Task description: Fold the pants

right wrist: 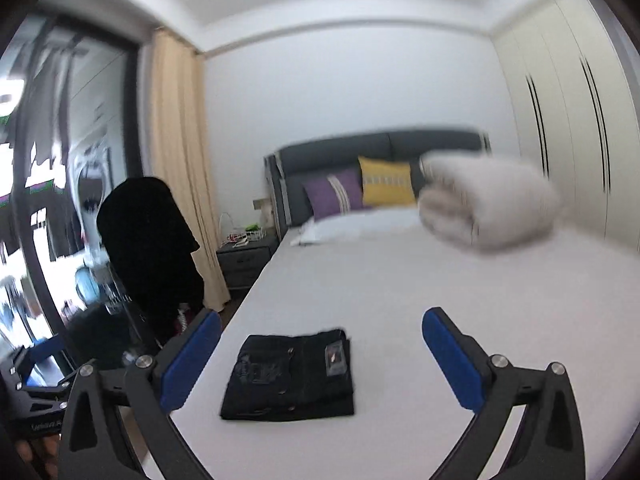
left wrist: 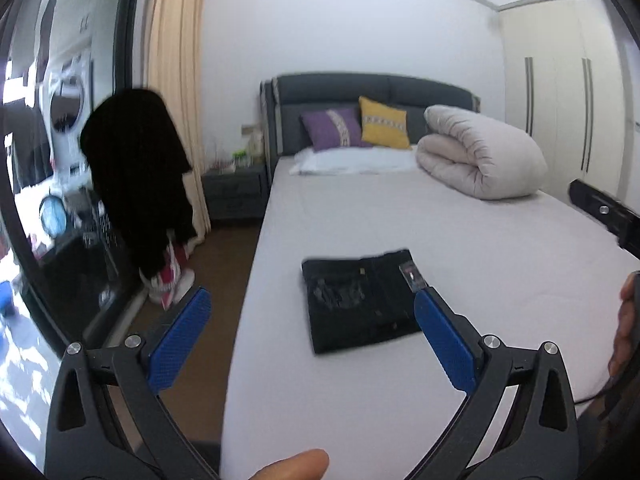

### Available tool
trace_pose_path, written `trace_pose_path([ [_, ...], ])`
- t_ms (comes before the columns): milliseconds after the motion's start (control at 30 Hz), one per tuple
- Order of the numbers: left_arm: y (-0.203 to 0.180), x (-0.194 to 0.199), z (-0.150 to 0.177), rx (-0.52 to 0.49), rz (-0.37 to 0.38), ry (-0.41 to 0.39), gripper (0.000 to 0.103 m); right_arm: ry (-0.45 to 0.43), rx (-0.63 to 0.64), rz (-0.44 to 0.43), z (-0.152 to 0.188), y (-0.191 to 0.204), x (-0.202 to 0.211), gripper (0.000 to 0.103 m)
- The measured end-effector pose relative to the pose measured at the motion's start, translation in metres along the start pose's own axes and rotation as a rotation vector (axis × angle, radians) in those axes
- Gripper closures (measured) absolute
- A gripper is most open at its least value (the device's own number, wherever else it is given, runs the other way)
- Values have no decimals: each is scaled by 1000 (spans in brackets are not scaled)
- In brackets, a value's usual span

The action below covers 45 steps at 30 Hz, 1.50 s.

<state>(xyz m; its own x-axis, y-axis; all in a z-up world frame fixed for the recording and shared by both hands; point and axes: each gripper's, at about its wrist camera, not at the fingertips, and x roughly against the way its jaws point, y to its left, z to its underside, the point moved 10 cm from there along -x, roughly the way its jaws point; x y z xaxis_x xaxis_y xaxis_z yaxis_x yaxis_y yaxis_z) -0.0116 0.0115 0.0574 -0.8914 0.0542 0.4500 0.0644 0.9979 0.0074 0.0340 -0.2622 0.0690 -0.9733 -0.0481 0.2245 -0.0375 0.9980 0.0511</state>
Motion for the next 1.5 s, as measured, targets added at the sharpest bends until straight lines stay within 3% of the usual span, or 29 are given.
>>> trace_pose_path([
  [167, -3, -5, 19, 76, 52, 98, 0, 46, 36, 32, 3, 14, 17, 0],
  [367, 0, -34, 45, 93, 9, 192, 0, 302, -38, 86, 64, 4, -5, 0],
  [500, 3, -59, 66, 105, -8, 254, 0, 397, -27, 148, 102, 3, -20, 0],
  [967, 5, -116, 105, 114, -30, 342, 0, 442, 5, 153, 123, 21, -34, 0],
  [1500, 10, -126, 119, 106, -61, 388, 0, 470, 7, 148, 131, 22, -39, 0],
])
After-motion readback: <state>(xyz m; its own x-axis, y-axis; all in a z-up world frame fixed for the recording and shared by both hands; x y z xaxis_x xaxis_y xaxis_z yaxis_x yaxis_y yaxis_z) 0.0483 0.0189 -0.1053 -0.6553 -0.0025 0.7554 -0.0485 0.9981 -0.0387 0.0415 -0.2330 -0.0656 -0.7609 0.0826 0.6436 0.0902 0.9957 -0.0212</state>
